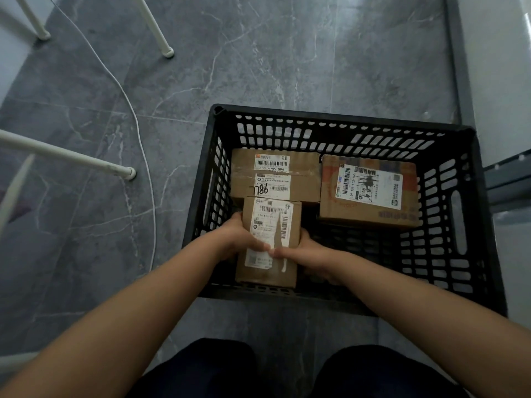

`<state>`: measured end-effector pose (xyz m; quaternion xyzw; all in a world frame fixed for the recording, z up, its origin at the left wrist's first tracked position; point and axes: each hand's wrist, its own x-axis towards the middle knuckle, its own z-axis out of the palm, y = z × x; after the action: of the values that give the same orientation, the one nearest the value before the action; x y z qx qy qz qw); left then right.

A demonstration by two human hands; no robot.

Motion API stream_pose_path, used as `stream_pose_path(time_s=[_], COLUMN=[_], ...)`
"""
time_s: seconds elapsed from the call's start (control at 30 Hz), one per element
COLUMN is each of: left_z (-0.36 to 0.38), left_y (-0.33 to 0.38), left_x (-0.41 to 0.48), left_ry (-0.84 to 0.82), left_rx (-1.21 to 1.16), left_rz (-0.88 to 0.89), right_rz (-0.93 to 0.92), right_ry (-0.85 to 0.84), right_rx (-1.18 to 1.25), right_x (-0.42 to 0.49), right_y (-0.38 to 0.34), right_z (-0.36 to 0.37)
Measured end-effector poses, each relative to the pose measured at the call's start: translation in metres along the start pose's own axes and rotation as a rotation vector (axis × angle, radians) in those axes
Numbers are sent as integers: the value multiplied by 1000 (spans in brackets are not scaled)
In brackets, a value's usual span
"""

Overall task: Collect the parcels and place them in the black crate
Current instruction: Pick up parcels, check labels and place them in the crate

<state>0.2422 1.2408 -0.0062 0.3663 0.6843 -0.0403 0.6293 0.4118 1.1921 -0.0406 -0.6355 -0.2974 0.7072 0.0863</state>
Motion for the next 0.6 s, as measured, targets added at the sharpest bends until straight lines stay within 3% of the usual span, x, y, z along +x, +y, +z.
stream_pose_path(time_s=[0.23, 0.43, 0.6], left_z=[3, 6, 6], left_y=[-3, 0, 1], left_x=[4, 9, 8], left_ry=[182, 260, 275], left_rx=[238, 191, 196], left_rz=[-86, -15, -20], right_rz=[-32, -166, -168], right_ry=[55, 46, 42], right_rx=[-122, -213, -253], right_x=[22, 29, 36], right_y=[-8, -10, -10], right_z=[17, 23, 22])
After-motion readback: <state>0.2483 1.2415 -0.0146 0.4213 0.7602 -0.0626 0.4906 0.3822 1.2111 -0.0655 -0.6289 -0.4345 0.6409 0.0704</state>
